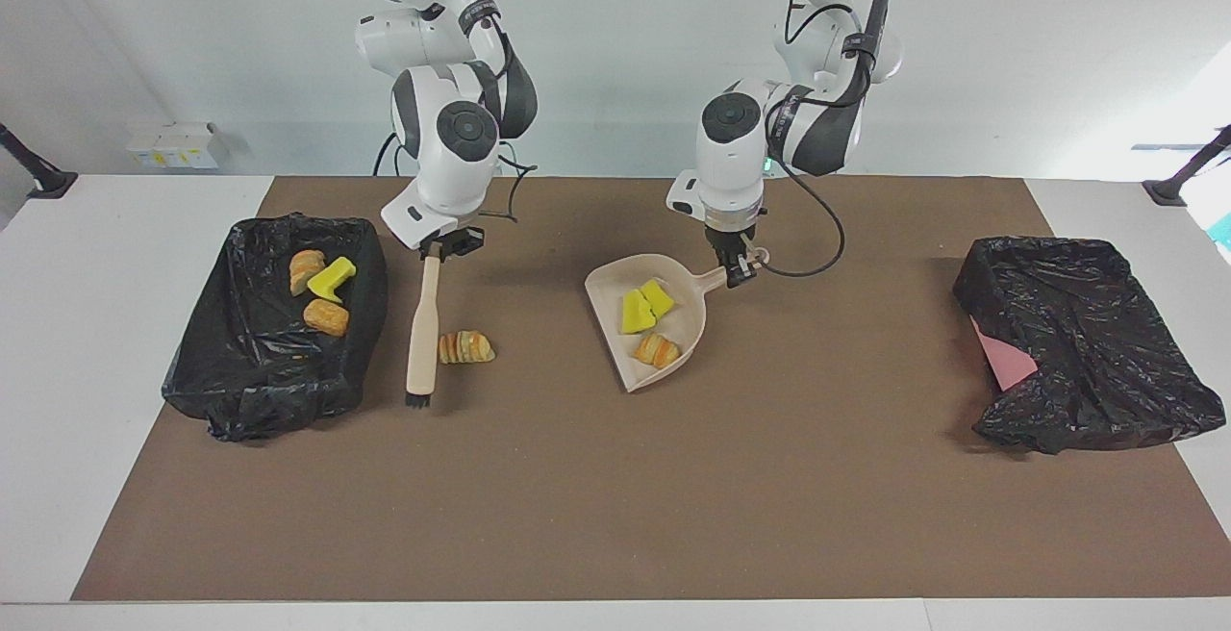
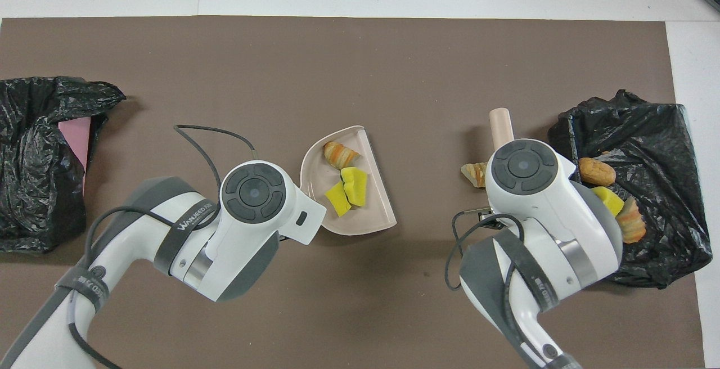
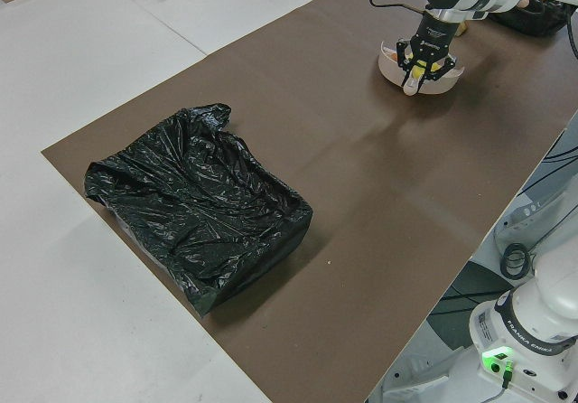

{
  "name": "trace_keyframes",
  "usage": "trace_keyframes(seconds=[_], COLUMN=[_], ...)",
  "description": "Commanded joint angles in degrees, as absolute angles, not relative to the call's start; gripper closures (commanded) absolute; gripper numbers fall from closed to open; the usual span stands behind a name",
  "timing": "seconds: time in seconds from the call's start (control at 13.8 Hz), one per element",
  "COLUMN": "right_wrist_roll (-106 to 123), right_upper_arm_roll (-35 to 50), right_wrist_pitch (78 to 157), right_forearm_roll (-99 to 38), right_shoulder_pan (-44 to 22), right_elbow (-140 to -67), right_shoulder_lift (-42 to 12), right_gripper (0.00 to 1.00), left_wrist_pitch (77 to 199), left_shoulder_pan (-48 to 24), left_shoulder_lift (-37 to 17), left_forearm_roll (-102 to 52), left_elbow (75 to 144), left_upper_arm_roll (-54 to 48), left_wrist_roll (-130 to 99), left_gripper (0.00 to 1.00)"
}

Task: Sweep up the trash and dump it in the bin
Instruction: 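Sweep the bread and sponge pieces into the dustpan with the right gripper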

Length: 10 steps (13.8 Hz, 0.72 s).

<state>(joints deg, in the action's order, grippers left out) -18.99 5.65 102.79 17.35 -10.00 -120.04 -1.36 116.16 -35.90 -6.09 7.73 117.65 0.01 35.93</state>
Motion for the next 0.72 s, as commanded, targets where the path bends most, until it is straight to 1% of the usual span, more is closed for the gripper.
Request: trace_keyframes(seconds=[0.0, 0.14, 0.36, 0.51, 0.65], right_wrist_roll=[-14.2, -11.9, -12.0, -11.5, -12.0], right_upper_arm_roll=[6.5, 6.5, 6.7, 6.7, 6.8], right_wrist_pitch=[102.9, 103.0, 105.7, 106.0, 106.3], right_forearm_roll=[18.5, 17.9, 16.0, 12.4, 10.4], right_shoulder_pan=[-7.6, -5.8, -6.5, -6.8, -9.8], right_elbow=[-121.3, -122.2, -124.3, -124.6, -125.6], right_shoulder_lift=[-0.8, -0.6, -1.2, -1.4, -2.0], right_gripper=[1.00, 1.00, 1.00, 1.00, 1.00], left_wrist_pitch=[114.9, 115.2, 118.3, 119.0, 119.3], left_shoulder_pan=[-37.8, -38.1, -38.9, -39.5, -39.7], left_shoulder_lift=[-4.6, -4.5, -4.0, -4.0, -4.0], left_forearm_roll=[8.9, 8.9, 9.6, 9.7, 9.7], left_elbow=[118.9, 119.4, 121.1, 121.2, 121.2], left_upper_arm_roll=[0.5, 0.4, 0.4, 0.4, 0.4], left_wrist_roll=[33.4, 33.4, 33.5, 33.6, 33.6], left_gripper=[1.00, 1.00, 1.00, 1.00, 1.00])
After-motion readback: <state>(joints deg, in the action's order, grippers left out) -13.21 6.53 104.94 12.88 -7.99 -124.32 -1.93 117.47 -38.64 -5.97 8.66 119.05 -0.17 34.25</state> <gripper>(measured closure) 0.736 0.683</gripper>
